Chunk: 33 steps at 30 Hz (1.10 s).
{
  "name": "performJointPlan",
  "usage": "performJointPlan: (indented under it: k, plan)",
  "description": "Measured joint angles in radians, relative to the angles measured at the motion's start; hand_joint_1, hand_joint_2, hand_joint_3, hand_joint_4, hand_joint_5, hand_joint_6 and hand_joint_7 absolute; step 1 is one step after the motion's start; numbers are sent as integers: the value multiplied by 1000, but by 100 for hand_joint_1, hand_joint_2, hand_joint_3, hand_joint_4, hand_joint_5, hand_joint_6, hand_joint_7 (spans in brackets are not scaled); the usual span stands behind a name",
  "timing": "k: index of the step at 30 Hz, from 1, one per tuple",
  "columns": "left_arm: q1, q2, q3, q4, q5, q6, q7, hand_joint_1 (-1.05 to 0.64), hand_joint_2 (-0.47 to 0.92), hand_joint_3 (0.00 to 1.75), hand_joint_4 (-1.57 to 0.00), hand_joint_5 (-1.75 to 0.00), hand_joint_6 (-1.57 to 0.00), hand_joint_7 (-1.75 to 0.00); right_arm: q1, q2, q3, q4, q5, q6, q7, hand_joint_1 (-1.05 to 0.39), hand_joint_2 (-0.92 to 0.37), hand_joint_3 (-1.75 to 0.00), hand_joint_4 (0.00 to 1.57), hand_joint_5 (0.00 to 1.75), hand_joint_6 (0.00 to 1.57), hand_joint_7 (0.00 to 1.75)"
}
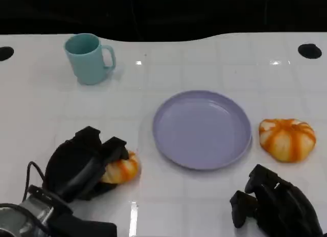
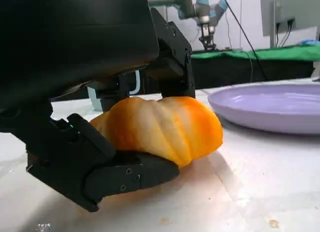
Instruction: Grasp the bread from the table and place it into the plate.
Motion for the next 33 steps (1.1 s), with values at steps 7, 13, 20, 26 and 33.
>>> performJointPlan:
  k: [7, 13, 20, 26, 33]
  plan:
    - [3, 6, 52, -118, -79, -17, -29, -20, 53, 121, -83, -175, -67, -175, -1, 0, 0, 0, 1, 0, -2, -56, -92, -23, 76, 171, 69, 143]
    - [27, 10, 106, -295, -122, 43, -131, -21, 53, 103, -81, -175, -64, -175, -5, 0, -1, 9, 1, -5, 1, -56, -92, -24, 77, 171, 68, 143]
    - [21, -36, 135, -374, -145, 82, -207, -18, 55, 100, -84, -175, -67, -175, -5, 0, -1, 11, 1, -8, 2, -55, -92, -23, 76, 171, 67, 143]
    - [-68, -109, 133, -348, -164, 73, -253, -21, 58, 100, -85, -175, -68, -175, -4, 0, 0, 10, 2, -1, 1, -54, -92, -24, 77, 170, 69, 143]
    - [-162, -207, 120, -257, -180, 86, -358, -24, 60, 102, -88, -175, -71, -175, -4, 0, 1, 9, 2, 1, 2, -55, -92, -23, 77, 169, 68, 144]
